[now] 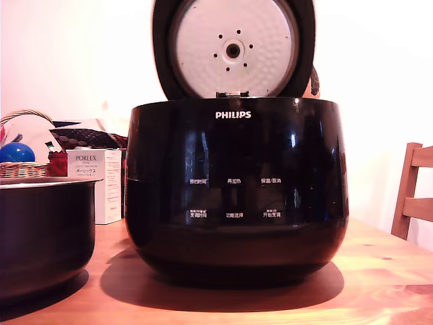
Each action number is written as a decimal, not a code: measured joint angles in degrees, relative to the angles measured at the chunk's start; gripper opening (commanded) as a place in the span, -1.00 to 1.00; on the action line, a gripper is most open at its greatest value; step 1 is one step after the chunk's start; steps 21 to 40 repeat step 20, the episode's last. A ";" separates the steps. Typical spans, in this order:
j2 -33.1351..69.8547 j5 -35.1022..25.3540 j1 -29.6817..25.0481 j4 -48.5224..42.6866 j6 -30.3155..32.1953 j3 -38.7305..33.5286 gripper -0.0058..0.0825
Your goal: Open the rice cooker by pressing the large metal button on the top of its lid with medium force
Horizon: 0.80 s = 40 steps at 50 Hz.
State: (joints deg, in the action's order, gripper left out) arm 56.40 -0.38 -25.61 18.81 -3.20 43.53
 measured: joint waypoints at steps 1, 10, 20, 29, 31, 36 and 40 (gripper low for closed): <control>-0.44 0.00 0.42 -0.31 0.00 0.00 -0.91; -2.34 1.46 3.48 -2.97 0.15 0.00 -0.91; -2.36 1.57 4.87 -3.41 0.15 -0.02 -0.91; -2.36 1.57 4.87 -3.41 0.15 -0.02 -0.91; -2.36 1.57 4.87 -3.41 0.15 -0.02 -0.91; -2.36 1.57 4.87 -3.41 0.15 -0.02 -0.91; -2.36 1.57 4.87 -3.41 0.15 -0.02 -0.91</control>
